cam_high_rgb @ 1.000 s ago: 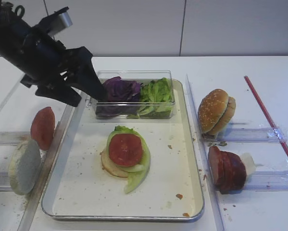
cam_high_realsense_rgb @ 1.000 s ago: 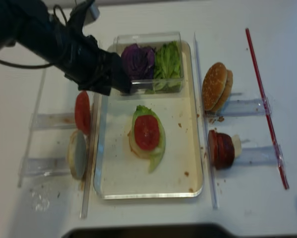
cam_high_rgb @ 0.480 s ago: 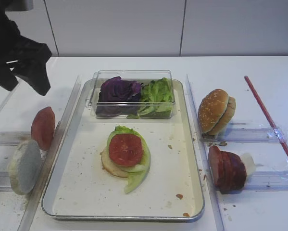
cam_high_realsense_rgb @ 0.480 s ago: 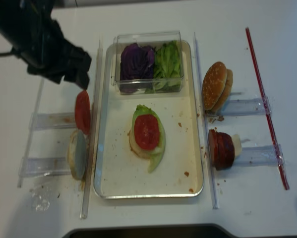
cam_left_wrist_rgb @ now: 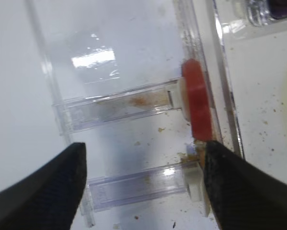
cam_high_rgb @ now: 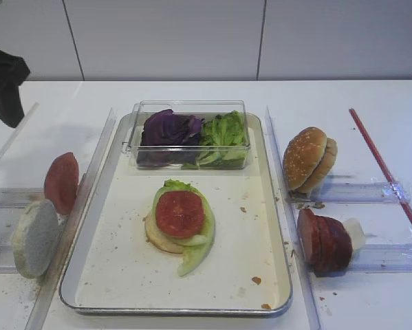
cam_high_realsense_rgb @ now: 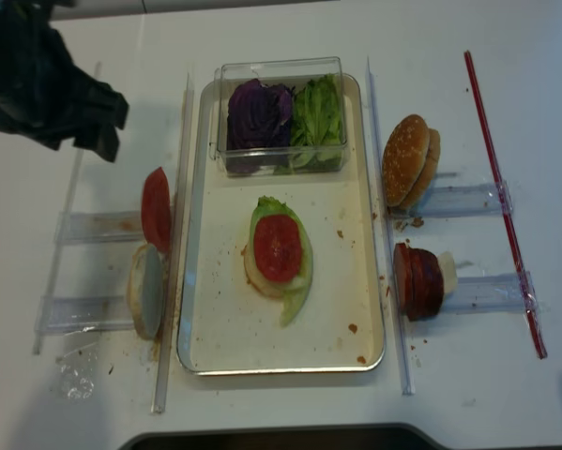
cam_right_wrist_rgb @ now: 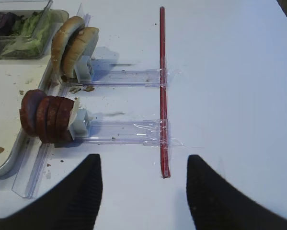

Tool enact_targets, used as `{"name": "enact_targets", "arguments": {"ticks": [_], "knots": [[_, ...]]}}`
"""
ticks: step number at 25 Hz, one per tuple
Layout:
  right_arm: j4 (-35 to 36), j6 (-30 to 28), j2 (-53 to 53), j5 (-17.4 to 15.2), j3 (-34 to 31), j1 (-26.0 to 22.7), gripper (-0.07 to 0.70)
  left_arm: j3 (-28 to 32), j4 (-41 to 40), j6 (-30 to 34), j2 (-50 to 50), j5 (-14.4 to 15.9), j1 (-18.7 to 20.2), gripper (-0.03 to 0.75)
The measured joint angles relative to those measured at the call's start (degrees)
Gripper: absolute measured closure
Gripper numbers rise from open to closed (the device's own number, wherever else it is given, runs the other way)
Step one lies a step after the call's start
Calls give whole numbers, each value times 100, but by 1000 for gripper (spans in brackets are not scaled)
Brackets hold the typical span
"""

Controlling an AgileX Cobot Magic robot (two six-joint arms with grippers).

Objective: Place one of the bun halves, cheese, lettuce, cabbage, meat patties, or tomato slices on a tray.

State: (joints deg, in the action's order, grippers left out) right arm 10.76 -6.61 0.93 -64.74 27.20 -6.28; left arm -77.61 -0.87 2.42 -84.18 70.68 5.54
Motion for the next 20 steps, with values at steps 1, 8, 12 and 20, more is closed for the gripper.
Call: {"name": "enact_targets", "arguments": {"ticks": [1, 8, 12, 20], "knots": [[0, 0, 0, 0, 0, 0, 226, 0, 0, 0, 64, 0, -121, 244], [0, 12, 0, 0, 0, 0, 226, 511, 0, 0, 856, 13, -400, 244], [0, 12, 0, 0, 0, 0, 226, 1006, 0, 0, 1666, 36, -400, 244], [0, 24, 0, 0, 0, 0, 226, 1906, -12, 0, 3401, 118, -400, 244]]}}
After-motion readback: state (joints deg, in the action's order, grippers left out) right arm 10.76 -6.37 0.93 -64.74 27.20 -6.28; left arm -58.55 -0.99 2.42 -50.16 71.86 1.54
